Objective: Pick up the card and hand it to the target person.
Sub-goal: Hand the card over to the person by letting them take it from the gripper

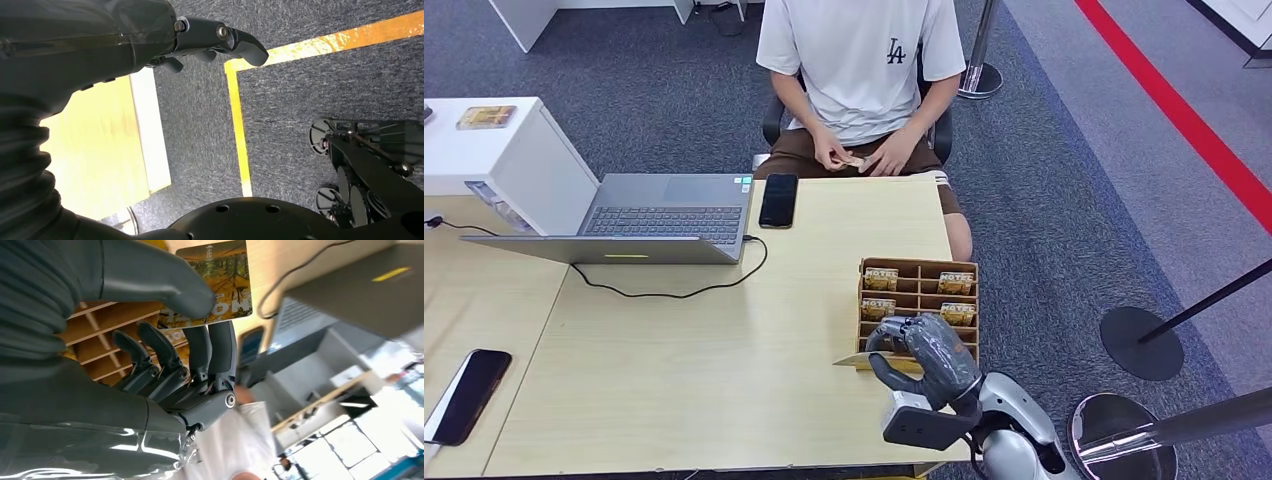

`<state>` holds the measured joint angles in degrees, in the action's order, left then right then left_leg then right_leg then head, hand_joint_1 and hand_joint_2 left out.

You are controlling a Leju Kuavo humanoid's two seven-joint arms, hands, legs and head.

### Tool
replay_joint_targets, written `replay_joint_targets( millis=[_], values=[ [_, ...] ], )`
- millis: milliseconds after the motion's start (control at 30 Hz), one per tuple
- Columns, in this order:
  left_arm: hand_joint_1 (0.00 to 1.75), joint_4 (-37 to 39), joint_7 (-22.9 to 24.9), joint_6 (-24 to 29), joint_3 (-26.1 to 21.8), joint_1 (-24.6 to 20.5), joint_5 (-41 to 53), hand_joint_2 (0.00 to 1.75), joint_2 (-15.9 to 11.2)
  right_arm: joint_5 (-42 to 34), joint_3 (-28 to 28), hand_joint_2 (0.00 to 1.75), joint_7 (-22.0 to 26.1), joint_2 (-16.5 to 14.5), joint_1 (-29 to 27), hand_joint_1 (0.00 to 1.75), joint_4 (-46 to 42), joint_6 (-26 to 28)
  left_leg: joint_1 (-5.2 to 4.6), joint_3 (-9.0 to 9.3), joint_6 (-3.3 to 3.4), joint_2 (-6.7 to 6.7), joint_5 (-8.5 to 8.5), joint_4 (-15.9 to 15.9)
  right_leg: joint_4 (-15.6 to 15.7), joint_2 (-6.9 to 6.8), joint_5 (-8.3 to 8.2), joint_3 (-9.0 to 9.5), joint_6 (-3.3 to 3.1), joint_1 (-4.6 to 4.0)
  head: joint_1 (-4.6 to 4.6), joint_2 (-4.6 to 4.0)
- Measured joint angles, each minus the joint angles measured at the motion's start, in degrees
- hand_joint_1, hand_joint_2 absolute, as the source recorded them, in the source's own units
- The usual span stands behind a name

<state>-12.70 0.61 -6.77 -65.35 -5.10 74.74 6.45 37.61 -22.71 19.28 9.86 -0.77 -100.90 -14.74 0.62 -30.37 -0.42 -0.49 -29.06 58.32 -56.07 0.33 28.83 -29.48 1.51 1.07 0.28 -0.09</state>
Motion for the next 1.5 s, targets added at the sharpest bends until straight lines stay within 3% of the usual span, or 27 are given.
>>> replay_joint_targets(
  millis=[200,500,833,1133,1500],
  values=[
    [0.00,0.0,-0.3,-0.4,0.0,0.0,0.8,1.75,0.0,-7.2,0.1,1.75,3.2,0.3,1.2,1.55,-0.3,-0.7,0.00,0.00,0.00,0.00,0.00,0.0,0.0,0.00,0.00,0.00,0.00,0.00,0.00,0.00],
    [0.00,0.0,0.0,-0.4,0.0,0.0,1.1,1.75,0.0,-9.9,0.1,1.75,4.0,-1.0,4.9,1.55,0.2,0.4,0.00,-0.01,0.00,0.00,0.00,0.0,0.0,0.00,0.00,0.00,0.00,0.00,0.01,0.00],
    [0.00,0.0,0.2,-0.4,0.0,-0.3,1.6,1.75,0.0,-12.8,0.1,1.75,4.6,-7.1,16.1,1.55,7.2,2.8,0.01,0.02,0.00,0.02,0.05,0.0,0.0,0.05,-0.02,0.01,0.00,0.00,-0.01,0.00],
    [0.00,0.0,0.2,-0.5,0.0,-0.3,1.9,1.75,0.0,-14.0,0.3,1.75,4.0,-10.0,19.7,1.55,10.6,2.5,0.00,-0.04,0.00,0.02,0.04,0.0,0.0,0.04,-0.02,-0.03,0.00,0.00,-0.01,0.00],
    [0.00,0.0,0.3,-0.9,0.1,-0.4,2.8,1.75,-0.1,-16.9,2.9,1.75,3.6,-13.9,25.4,1.55,21.4,4.2,0.01,-0.04,0.01,0.00,0.07,0.0,0.0,0.03,-0.04,-0.02,-0.01,0.00,0.01,0.00]
  ],
)
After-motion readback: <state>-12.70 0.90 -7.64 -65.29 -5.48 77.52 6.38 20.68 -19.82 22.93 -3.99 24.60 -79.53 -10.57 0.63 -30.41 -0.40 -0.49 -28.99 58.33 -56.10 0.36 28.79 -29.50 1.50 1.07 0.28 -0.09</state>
